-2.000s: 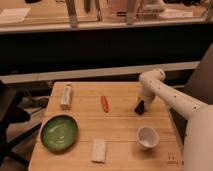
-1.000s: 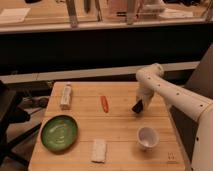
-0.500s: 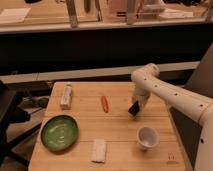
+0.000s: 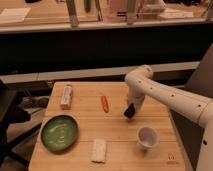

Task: Place the eraser on the white sponge

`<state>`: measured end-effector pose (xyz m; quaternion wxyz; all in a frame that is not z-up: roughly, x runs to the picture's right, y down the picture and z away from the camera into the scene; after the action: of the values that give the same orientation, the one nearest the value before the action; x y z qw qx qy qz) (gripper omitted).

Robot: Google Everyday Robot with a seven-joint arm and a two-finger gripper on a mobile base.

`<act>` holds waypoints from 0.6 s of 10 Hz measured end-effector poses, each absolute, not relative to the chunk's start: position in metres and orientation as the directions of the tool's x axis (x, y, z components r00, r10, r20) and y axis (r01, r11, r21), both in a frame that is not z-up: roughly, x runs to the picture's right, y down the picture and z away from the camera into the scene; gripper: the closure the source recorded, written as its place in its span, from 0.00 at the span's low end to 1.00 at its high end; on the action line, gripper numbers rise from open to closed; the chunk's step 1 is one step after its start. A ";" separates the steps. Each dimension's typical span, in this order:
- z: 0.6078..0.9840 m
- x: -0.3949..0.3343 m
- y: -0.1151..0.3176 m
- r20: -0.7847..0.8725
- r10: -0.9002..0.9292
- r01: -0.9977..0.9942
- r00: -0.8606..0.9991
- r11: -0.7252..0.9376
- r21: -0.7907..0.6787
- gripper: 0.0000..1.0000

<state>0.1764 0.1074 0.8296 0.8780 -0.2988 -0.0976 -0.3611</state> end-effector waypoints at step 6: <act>0.818 0.139 0.125 0.427 -0.620 0.752 0.658 0.510 -0.418 0.96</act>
<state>0.1388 0.1253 0.8183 0.8617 -0.2942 -0.1121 -0.3978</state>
